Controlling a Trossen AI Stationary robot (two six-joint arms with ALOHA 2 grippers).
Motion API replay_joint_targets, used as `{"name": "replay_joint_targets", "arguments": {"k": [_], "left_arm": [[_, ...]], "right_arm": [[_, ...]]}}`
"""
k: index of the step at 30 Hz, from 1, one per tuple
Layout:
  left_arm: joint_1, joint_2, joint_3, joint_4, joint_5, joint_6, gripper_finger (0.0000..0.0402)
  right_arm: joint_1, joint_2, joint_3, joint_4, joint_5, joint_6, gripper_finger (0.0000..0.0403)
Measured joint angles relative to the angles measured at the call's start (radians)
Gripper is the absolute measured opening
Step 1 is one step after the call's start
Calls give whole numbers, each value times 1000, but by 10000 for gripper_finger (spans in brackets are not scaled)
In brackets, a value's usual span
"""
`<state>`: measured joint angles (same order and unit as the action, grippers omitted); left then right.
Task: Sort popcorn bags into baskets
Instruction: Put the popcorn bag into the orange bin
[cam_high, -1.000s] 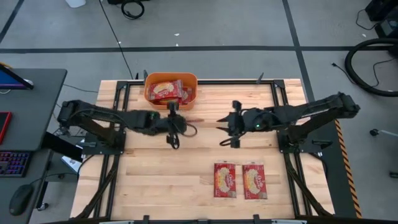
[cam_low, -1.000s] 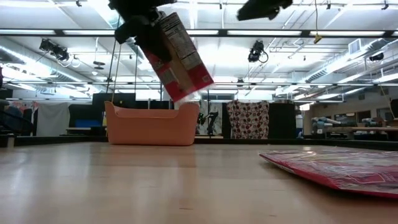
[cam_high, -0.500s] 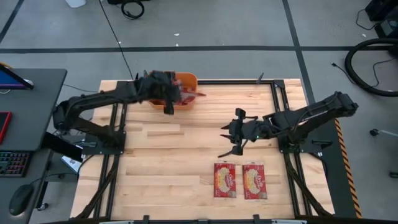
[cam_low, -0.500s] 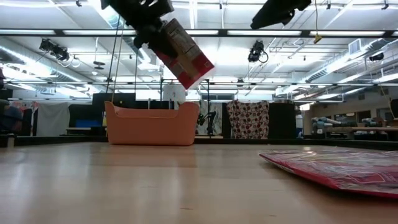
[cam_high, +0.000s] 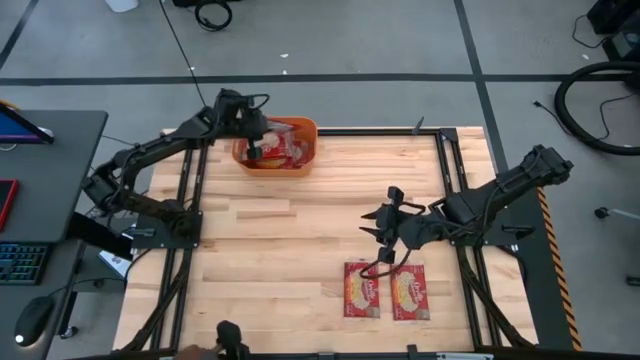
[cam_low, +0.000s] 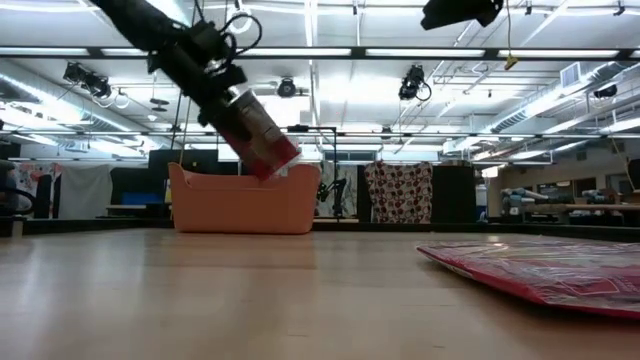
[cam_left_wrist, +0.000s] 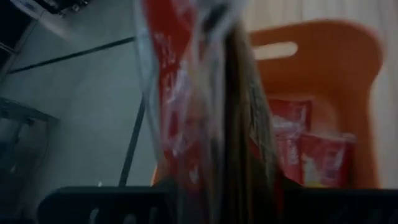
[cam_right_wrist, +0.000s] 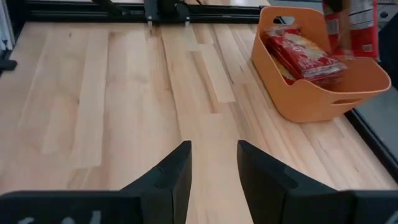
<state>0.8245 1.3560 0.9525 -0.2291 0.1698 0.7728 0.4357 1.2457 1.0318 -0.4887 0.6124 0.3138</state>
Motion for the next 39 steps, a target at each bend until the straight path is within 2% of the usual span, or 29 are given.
{"name": "replay_joint_targets", "arguments": {"k": [7, 11, 16, 18, 21, 23, 25, 31, 34, 39], "left_arm": [[55, -1, -130, 173, -26, 143, 41], [72, -1, -151, 148, -98, 219, 106], [48, -2, -155, 45, -136, 256, 199], [17, -2, -155, 24, -216, 250, 228], [-38, -3, -155, 21, -398, 233, 254], [-79, -8, -155, 15, -505, 234, 261], [-121, -10, -154, 8, -553, 225, 263], [-231, -21, -154, -11, -568, 142, 251], [-283, -44, -137, -21, -599, 103, 242], [-393, -77, -82, -68, -533, -32, 228]], "right_arm": [[22, 0, -39, 2, 32, 89, 133], [22, 0, -78, 1, 31, 137, 133], [22, 0, -134, 2, 20, 187, 133], [22, 0, -153, 1, -6, 209, 133], [22, 1, -175, 0, -83, 249, 133], [22, 0, -184, 1, -129, 266, 133], [22, 0, -190, -1, -155, 275, 133], [22, 1, -190, 0, -163, 276, 133], [22, 3, -190, -2, -206, 273, 133], [24, 85, -190, -9, -294, 227, 133]]}}
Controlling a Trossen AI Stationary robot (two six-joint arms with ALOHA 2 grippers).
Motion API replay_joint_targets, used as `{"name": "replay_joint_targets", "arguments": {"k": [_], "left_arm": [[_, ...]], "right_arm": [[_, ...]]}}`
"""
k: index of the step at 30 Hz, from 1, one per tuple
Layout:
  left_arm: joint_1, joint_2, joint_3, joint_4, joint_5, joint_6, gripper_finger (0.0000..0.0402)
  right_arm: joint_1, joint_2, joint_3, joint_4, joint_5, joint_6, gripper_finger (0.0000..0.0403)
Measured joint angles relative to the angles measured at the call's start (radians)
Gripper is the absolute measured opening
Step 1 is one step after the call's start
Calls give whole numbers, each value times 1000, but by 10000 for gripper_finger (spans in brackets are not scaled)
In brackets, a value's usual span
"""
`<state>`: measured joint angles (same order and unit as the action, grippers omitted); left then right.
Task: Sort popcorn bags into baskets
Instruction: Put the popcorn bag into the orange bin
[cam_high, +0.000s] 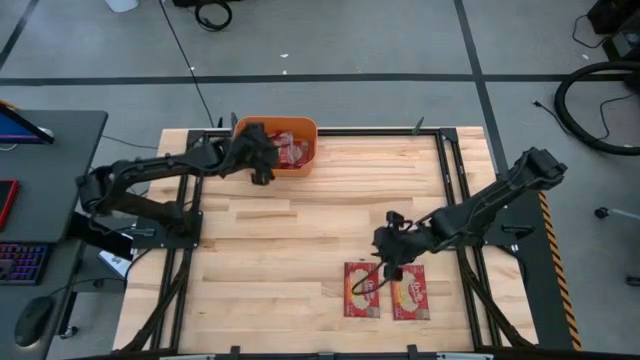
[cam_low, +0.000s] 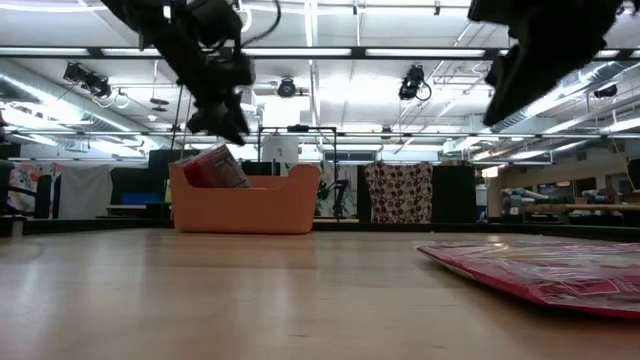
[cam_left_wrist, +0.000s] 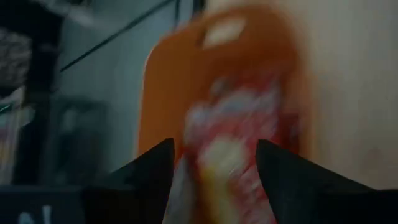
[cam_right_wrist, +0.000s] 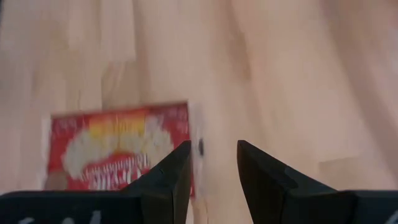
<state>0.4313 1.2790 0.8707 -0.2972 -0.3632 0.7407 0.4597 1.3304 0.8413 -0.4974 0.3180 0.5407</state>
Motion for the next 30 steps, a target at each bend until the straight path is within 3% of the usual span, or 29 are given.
{"name": "replay_joint_targets", "arguments": {"k": [7, 12, 17, 24, 30], "left_arm": [[-157, -5, 26, -15, 226, -235, 216], [-261, -5, 26, -56, 294, -387, 215], [-351, -4, 26, -60, 294, -466, 215], [-439, -1, 26, -56, 294, -469, 215], [-501, 42, 27, -42, 294, -480, 215]], "right_arm": [[22, 194, 0, 16, -129, -91, 133], [44, 312, 3, 83, -138, -122, 133], [-1, 405, 20, 206, 4, -211, 133], [-217, 504, 27, 549, 185, -490, 133], [-310, 426, 87, 600, 312, -641, 128]]}}
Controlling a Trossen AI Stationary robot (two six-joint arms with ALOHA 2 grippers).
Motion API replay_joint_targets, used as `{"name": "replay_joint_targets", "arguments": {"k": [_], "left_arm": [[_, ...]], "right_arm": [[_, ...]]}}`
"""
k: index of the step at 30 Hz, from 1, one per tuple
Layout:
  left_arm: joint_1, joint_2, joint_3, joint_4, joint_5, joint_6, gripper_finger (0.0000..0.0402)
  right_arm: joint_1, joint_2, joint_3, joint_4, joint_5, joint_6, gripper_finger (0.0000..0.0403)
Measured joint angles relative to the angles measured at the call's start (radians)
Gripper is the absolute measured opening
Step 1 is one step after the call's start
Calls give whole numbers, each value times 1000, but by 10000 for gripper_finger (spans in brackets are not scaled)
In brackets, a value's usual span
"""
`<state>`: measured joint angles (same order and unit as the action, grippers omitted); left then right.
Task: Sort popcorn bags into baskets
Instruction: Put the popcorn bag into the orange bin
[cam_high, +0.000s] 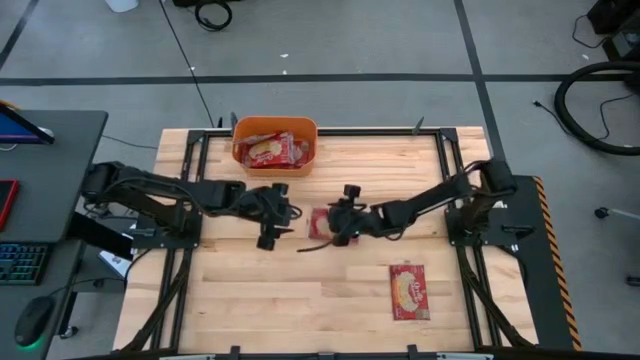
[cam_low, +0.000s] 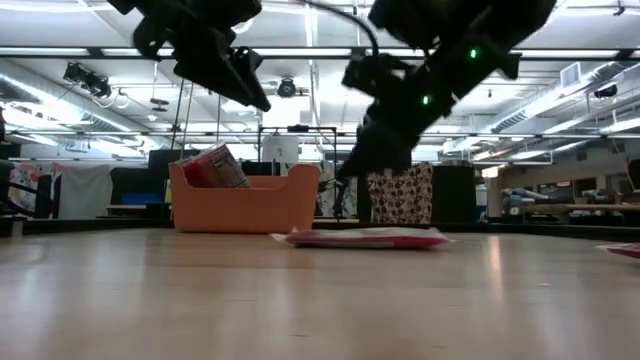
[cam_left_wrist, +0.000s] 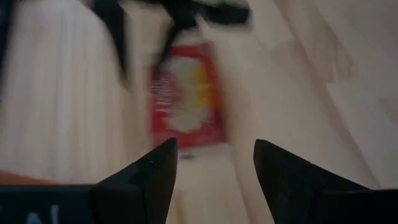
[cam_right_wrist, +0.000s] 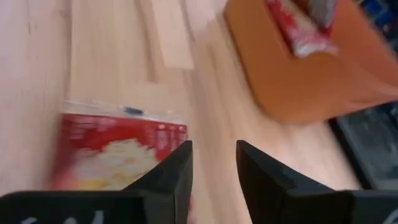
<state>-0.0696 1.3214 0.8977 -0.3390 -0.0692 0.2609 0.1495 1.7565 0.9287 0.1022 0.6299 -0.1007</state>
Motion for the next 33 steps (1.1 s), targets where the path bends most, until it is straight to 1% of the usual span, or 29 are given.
{"name": "replay_joint_targets", "arguments": {"k": [4, 6, 8, 10, 14, 18, 22, 29, 33], "left_arm": [[-21, 43, -1, 19, -7, -14, 215], [-25, 70, -1, 31, -8, -14, 215], [-25, 98, -1, 55, -19, -14, 215], [-25, 123, -1, 59, -50, -14, 215], [-25, 150, -1, 62, -138, -13, 215], [-30, 149, 9, -3, -228, -3, 215], [-34, 134, 62, -83, -293, -2, 215], [-41, 107, 142, -180, -297, -10, 215], [-51, 97, 151, -190, -294, -14, 215]], "right_arm": [[27, -73, 1, -24, -51, -37, 125], [49, -82, 3, -63, -88, -37, 126], [75, -73, 0, -99, -99, -34, 126], [96, -61, -2, -123, -99, -35, 126], [114, -30, -34, -106, -108, -32, 128], [112, 11, -51, -92, -126, -30, 142], [105, 72, -52, -63, -89, -42, 156], [86, 161, -49, 8, 2, -87, 170], [64, 167, -47, 12, -3, -90, 165]]}}
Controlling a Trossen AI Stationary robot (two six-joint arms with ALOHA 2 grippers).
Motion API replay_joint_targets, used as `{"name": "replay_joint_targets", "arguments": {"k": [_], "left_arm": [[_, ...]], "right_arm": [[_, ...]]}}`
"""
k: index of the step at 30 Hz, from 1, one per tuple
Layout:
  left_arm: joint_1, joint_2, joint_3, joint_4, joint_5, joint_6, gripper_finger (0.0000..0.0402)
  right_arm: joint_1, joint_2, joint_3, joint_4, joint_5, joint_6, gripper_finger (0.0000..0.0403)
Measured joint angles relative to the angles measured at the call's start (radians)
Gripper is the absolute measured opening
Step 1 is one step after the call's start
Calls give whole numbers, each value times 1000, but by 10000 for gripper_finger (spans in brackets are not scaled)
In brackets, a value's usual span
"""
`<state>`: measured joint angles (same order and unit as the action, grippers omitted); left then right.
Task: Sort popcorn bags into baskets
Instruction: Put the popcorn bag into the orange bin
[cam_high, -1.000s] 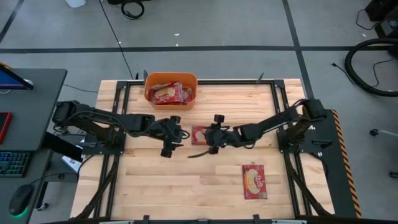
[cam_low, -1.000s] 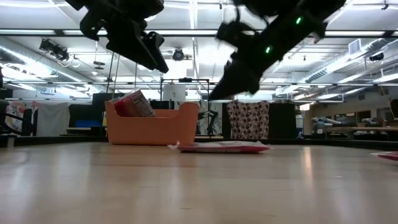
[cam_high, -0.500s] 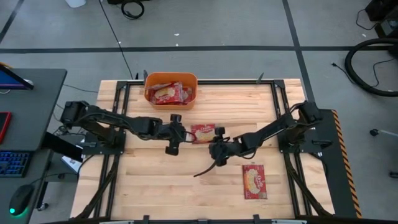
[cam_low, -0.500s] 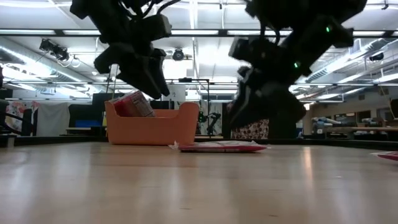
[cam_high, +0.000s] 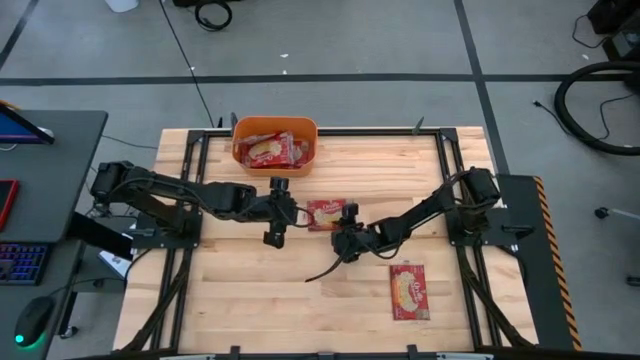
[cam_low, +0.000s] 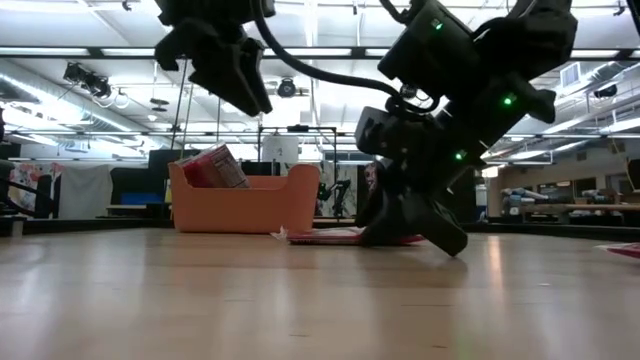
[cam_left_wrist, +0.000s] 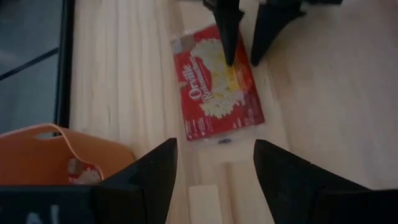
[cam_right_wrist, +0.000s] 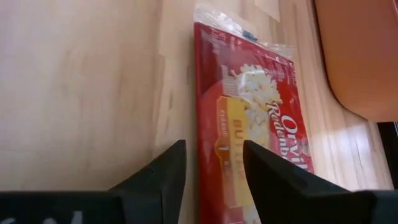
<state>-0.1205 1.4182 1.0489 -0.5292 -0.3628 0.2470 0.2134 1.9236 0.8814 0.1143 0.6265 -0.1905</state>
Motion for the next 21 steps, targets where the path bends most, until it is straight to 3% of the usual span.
{"name": "replay_joint_targets", "arguments": {"k": [7, 14, 16, 21], "left_arm": [[-45, 0, 0, -14, -1, 8, 215], [-122, -12, 46, -88, -9, 1, 215], [-135, -28, 68, -157, -10, 0, 215], [-124, -110, 76, -157, -22, -7, 215]], "right_arm": [[-50, -2, -1, -8, -63, -56, 119], [-79, -6, -2, -11, -128, -64, 17], [-80, -21, -5, -18, -129, -84, 10], [-78, -124, -7, -51, -104, -123, 6]]}}
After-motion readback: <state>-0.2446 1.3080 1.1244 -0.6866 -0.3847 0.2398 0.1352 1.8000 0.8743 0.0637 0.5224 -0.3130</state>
